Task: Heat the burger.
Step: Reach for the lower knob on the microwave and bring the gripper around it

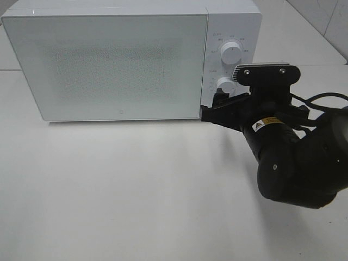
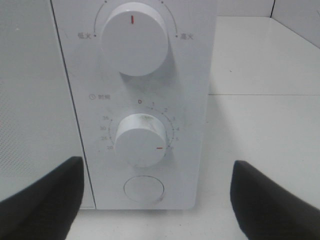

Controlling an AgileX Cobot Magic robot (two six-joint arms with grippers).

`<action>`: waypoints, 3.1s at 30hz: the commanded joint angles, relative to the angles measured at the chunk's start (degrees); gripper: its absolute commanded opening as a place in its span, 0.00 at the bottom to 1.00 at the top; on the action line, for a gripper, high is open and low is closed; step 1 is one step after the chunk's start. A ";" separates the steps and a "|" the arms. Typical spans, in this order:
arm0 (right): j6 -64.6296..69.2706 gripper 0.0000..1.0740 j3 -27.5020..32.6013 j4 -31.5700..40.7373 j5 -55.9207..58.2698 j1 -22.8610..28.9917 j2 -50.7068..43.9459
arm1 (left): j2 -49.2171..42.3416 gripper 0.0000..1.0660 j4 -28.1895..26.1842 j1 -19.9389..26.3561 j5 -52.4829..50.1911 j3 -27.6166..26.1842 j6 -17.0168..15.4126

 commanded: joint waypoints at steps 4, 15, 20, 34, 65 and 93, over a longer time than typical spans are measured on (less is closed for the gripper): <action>0.92 0.71 -2.58 -2.01 1.78 -2.35 0.17 | -1.09 0.94 -0.17 0.17 -0.63 0.17 -0.23; 0.97 0.71 -6.36 -3.72 2.64 -3.61 4.53 | -1.09 0.94 -0.17 0.17 -0.63 0.17 -0.23; 1.20 0.71 -7.91 -4.58 2.69 -4.18 6.13 | -1.09 0.94 -0.17 0.17 -0.63 0.17 -0.23; 1.09 0.71 -11.97 -9.57 3.78 -6.88 9.91 | -1.09 0.94 -0.17 0.17 -0.63 0.17 -0.23; 0.29 0.11 -12.72 -10.43 -0.17 -6.93 10.03 | -1.09 0.94 -0.17 0.17 -0.63 0.17 -0.23; 53.11 0.00 -12.72 -24.92 -2.46 -6.93 10.03 | -1.09 0.94 -0.17 0.17 -0.63 0.17 -0.23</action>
